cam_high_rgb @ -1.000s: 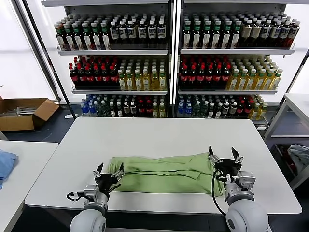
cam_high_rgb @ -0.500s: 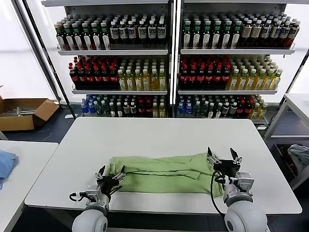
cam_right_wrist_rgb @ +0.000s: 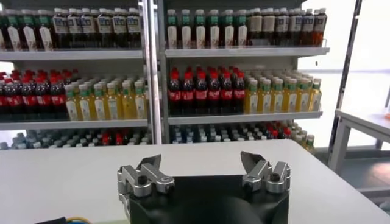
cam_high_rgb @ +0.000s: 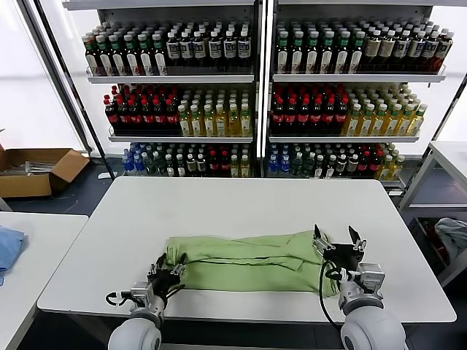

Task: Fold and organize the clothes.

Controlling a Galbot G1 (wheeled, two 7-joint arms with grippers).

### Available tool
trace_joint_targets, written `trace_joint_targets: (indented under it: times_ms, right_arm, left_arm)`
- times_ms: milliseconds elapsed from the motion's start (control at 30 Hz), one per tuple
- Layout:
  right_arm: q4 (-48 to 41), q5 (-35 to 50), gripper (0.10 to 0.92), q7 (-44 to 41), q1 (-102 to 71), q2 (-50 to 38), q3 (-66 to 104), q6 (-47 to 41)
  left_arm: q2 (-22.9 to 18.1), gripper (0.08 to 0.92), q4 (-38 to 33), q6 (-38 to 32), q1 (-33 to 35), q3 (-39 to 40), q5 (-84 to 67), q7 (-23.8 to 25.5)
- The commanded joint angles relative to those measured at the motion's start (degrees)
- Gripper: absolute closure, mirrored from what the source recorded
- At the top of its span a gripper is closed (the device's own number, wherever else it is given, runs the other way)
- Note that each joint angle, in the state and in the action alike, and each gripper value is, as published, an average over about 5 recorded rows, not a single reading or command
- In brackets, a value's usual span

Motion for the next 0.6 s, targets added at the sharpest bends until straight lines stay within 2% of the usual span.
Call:
trace_joint_targets:
  times_ms: [33,433,600]
  right_arm:
    - [-0.4,0.07,0.203,-0.06,0.08,-0.07,0.01,0.16]
    - [-1.2,0.04,0.203,-0.17,1.34,-0.59,-0.33,-0.05]
    - [-1.34,0.04,0.203,-0.27,1.66,-0.42,-0.38,-0.13]
  left_arm:
    - [0.12,0.519,1.21,0.27,0.11,-0.2,-0.05,0.92]
    - [0.45,0.859,3.1,-0.19,-1.08,-1.39,-1.21,1.97]
    - [3.03,0.914,2.82,-1.02,-1.43,-3.55,-2.44,1.77]
